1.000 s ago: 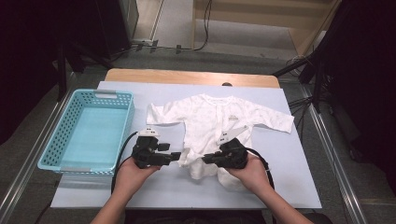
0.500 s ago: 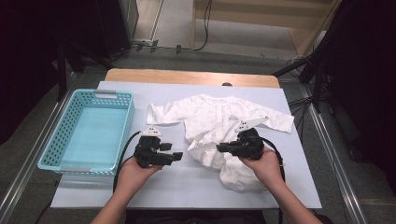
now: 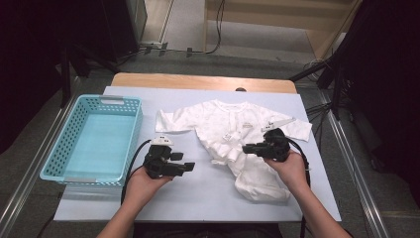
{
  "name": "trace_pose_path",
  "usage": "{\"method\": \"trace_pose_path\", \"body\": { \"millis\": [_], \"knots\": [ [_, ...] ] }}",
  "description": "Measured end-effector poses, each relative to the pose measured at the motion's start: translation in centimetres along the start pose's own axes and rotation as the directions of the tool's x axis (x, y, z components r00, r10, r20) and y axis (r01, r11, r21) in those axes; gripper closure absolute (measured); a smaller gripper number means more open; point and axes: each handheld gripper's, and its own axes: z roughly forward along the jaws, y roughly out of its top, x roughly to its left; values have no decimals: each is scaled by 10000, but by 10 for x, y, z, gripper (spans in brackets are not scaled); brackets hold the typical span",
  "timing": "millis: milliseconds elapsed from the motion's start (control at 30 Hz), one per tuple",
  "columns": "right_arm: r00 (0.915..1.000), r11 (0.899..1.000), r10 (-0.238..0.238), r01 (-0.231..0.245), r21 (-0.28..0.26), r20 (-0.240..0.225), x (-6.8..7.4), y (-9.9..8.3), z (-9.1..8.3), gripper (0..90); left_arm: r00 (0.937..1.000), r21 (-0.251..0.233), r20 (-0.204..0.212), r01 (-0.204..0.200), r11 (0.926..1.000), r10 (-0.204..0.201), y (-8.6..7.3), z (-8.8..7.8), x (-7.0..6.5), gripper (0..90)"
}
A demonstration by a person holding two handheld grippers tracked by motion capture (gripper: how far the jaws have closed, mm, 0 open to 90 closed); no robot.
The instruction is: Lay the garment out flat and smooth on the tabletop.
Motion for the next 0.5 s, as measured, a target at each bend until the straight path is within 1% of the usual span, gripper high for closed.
{"method": "trace_pose_path", "body": {
  "millis": [100,233,300,400,500],
  "knots": [
    [9996,9997,241,-241,3,122,-8,-1,0,816,10000,68,40,-64,10000,64,0,2,-1,347],
    [9980,9989,460,-465,111,433,-20,-6,1,801,9999,103,48,-105,9999,105,0,3,-2,347],
    [9974,9985,521,-530,169,488,-23,-7,1,791,9999,107,63,-98,9999,97,0,4,-2,347],
    [9955,9981,604,-612,92,726,-23,-9,-1,733,9999,117,66,-112,9999,112,1,4,-2,347],
    [9939,9983,553,-534,-222,951,-20,-9,-9,653,9999,114,104,-136,9998,135,2,5,-2,347]
  ]
}}
